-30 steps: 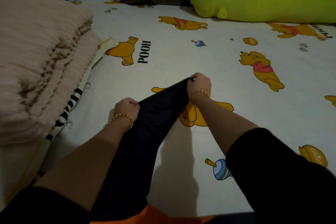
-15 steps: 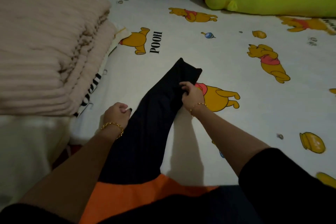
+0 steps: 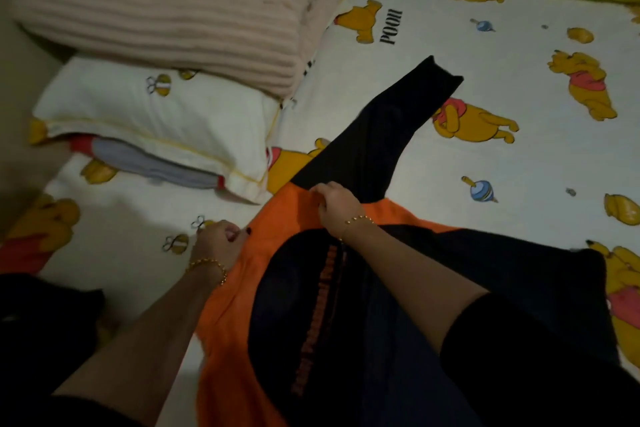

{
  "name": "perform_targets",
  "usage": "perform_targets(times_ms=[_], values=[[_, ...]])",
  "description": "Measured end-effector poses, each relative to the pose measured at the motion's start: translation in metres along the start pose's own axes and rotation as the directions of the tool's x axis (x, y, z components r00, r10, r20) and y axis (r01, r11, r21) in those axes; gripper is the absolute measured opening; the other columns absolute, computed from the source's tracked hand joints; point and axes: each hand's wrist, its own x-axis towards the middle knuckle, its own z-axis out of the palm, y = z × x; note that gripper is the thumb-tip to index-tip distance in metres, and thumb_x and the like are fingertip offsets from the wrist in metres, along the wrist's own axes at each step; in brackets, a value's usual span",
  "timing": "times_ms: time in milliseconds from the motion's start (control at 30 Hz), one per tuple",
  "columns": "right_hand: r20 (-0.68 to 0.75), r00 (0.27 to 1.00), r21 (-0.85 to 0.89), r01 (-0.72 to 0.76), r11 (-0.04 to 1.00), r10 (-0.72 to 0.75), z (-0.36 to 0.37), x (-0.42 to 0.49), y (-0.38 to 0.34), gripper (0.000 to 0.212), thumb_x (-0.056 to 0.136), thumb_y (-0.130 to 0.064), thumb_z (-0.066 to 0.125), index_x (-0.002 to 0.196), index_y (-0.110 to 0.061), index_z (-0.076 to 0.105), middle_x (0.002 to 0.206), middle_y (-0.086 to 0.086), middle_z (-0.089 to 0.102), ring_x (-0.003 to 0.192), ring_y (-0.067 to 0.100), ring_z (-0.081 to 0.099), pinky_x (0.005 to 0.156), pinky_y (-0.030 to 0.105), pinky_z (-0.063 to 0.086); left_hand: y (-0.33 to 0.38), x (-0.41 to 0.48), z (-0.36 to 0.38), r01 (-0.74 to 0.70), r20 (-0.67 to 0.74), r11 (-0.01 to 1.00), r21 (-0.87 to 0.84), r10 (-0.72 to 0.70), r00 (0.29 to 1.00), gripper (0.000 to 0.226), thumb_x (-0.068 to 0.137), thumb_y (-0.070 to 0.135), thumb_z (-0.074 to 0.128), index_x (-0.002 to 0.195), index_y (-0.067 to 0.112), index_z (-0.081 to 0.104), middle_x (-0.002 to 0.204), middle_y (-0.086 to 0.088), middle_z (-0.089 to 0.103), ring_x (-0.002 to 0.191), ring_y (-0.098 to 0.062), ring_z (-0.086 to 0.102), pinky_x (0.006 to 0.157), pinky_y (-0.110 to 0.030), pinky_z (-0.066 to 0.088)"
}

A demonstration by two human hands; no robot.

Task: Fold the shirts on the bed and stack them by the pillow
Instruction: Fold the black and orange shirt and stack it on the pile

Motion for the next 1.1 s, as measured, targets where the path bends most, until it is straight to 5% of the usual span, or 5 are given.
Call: perform_targets(times_ms=[233,367,500,667,1100], values=[[0.137,0.989,-0.37,0.106,0.923,-0.059,0.06,-0.021,-0.064,0.063,0.086,-0.001,0.051,0.143,-0.021,0.033,0.121,0.016,0.046,0.11,0.035,0.05,0.083,0.04,0.046,-0.072,-0.065,-0.039,0.229,0.043,0.973,0.013,-0.229,0.972,0.095,0.058,0.06,0.079,0.128,0.005,0.046,0.127,-0.014,0.051,0.114,-0.03,0.051,0.094,-0.038,0.044],[0.228,0.974,-0.454,0.102,0.885,0.005,0.074,-0.015,-0.084,0.068,0.091,-0.006,0.049,0.148,-0.031,0.022,0.128,0.016,0.047,0.115,0.036,0.051,0.083,0.043,0.048,-0.083,-0.087,-0.031,0.128,0.147,0.984,0.121,-0.146,0.978,0.073,0.053,0.072,0.072,0.096,0.014,0.06,0.09,-0.003,0.066,0.077,-0.02,0.061,0.061,-0.027,0.046],[0.104,0.995,-0.497,0.046,0.866,0.007,0.077,-0.009,-0.099,0.037,0.093,-0.003,0.039,0.13,-0.007,0.042,0.122,0.02,0.055,0.11,0.036,0.056,0.082,0.041,0.048,-0.082,-0.089,-0.024,-0.026,0.227,0.973,0.23,-0.027,0.974,0.036,0.077,0.037,0.069,0.103,0.011,0.064,0.101,-0.01,0.069,0.09,-0.027,0.063,0.071,-0.028,0.046],[-0.099,0.995,-0.282,-0.032,0.959,0.004,0.076,-0.007,-0.119,0.033,0.086,0.005,0.041,0.118,-0.004,0.046,0.108,0.022,0.06,0.098,0.038,0.06,0.07,0.039,0.045,-0.09,-0.074,-0.052,-0.064,0.152,0.939,0.337,0.013,0.988,0.065,0.087,0.039,0.063,0.141,0.013,0.038,0.125,-0.014,0.058,0.113,-0.031,0.055,0.093,-0.036,0.044],[-0.086,0.986,-0.144,-0.155,0.977,0.143,0.087,-0.168,-0.057,0.04,0.09,-0.002,0.042,0.129,-0.013,0.045,0.123,0.014,0.051,0.109,0.03,0.051,0.091,0.041,0.048,-0.104,-0.145,-0.036,-0.344,0.095,0.73,0.591,0.36,0.928,0.08,0.071,0.041,0.076,0.136,0.016,0.036,0.139,-0.01,0.034,0.13,-0.028,0.031,0.107,-0.044,0.028]])
